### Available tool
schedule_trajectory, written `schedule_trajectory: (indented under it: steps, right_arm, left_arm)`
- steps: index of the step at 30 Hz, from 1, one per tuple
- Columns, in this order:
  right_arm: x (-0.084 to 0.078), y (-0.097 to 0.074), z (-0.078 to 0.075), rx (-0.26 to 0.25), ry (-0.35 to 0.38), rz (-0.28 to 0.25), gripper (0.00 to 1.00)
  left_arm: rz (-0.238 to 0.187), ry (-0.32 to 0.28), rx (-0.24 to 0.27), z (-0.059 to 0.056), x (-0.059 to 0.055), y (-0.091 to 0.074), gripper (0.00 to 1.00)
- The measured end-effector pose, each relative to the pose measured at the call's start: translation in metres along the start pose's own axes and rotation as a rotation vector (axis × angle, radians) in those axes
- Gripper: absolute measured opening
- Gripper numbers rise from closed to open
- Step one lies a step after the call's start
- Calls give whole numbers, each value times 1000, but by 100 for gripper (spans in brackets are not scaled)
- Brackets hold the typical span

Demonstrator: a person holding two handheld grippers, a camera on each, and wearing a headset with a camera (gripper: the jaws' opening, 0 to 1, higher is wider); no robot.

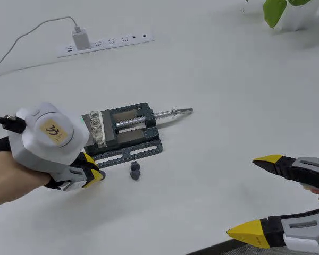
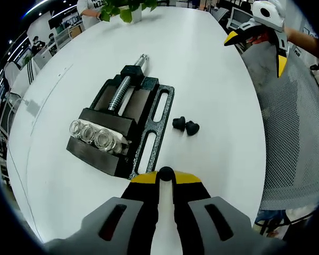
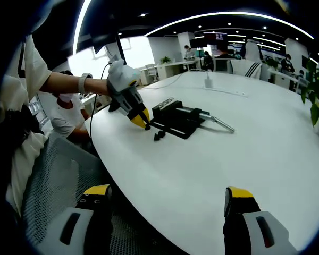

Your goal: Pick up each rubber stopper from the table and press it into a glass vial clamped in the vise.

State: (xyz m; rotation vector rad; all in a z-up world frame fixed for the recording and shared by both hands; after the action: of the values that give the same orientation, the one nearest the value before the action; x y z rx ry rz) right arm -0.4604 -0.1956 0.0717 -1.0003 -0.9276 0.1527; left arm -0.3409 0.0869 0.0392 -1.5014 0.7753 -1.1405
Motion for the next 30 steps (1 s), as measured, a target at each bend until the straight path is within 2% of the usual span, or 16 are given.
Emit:
schedule_trajectory:
  steps: [11, 17, 20, 25, 30]
  right_arm:
    - [0, 1, 1, 3, -1, 4, 85]
    - [0, 2, 3, 4, -8, 7, 85]
    - [0, 2, 4, 6, -9, 6, 84]
    - [1, 1, 4, 5, -12, 4, 84]
    - [1, 1, 3, 7, -10, -1, 84]
  left_arm:
    - [8, -11, -13, 0, 1, 0, 5]
    - [4, -55, -21, 0, 0, 0, 4]
    - [-21, -118, -37, 0, -2, 0, 3]
    - [-54, -174, -41, 2, -7, -2, 3]
    - [-182, -332, -82, 4, -8, -13, 3]
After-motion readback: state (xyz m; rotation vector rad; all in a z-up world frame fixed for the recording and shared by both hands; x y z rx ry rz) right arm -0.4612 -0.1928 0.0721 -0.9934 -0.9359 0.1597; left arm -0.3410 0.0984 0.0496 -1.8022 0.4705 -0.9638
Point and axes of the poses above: the centre of the closed fingertips' face, and the gripper's own axes: y roughly forward along the fingers, z roughly to its left, x roughly out of its top, the point moved 7 cm from there along -y, roughly backward along the fingers, and after that the axes turned 13 degrees about z, right-handed, at the moved point
